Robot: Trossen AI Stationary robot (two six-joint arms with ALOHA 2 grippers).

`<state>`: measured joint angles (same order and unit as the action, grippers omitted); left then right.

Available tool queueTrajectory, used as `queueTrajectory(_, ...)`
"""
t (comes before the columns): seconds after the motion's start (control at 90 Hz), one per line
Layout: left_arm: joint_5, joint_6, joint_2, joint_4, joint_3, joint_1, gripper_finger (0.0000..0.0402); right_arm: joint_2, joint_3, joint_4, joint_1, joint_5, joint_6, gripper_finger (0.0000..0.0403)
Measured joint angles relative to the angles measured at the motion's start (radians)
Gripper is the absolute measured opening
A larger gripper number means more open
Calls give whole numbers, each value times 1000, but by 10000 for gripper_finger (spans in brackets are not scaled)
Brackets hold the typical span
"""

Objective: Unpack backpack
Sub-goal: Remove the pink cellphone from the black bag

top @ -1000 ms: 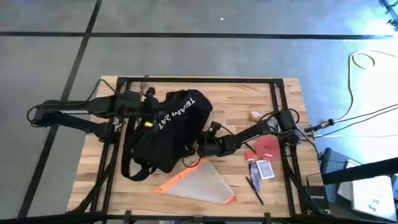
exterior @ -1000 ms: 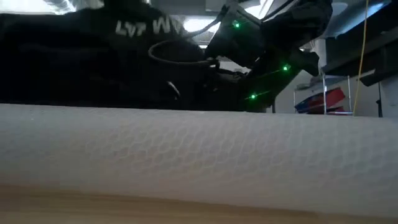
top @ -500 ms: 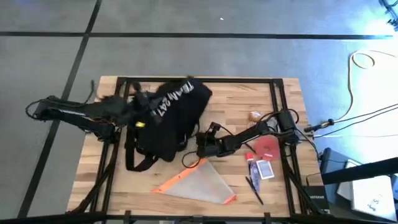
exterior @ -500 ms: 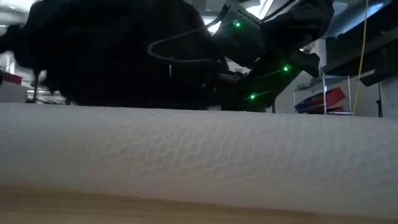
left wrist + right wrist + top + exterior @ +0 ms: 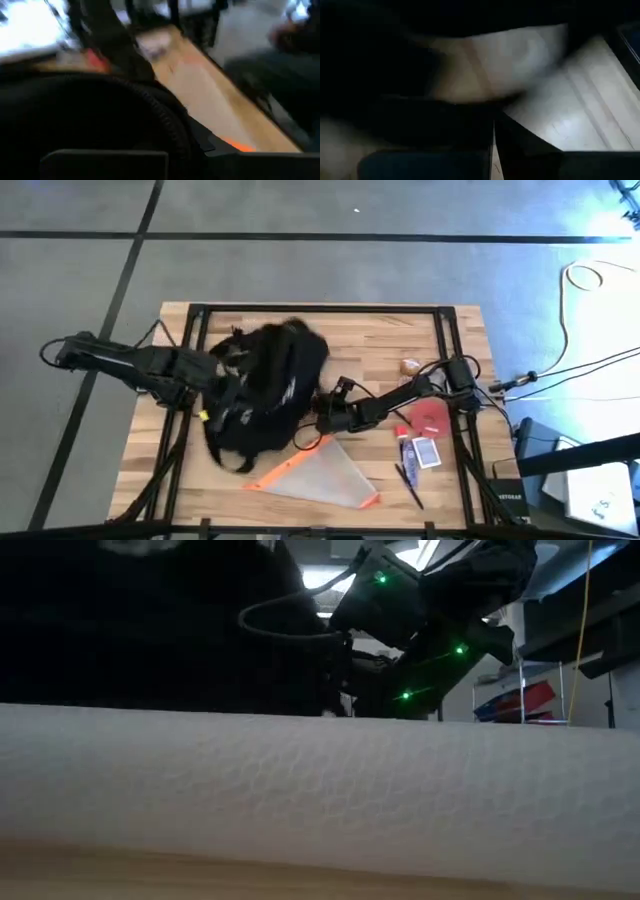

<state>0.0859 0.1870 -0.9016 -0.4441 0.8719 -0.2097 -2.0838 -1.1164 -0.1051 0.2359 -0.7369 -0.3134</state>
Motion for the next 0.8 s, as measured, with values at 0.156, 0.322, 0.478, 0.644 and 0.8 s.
queueTrajectory(0.156, -630, 18, 23, 142, 8, -22, 0, 0, 0, 1, 0, 4, 2, 0)
queueTrajectory(0.322, -917, 257, 102, 589, 10, -54, 0, 0, 0, 1, 0, 7, 2, 0)
queueTrajectory(0.478, -800, 258, 170, 655, 15, -78, 0, 0, 0, 1, 0, 7, 3, 0)
queueTrajectory(0.644, -594, 103, 183, 319, 14, -72, 0, 0, 0, 1, 0, 7, 3, 0)
queueTrajectory(0.8, -631, 22, 157, 158, 9, -71, 0, 3, 0, 0, 0, 9, 4, 0)
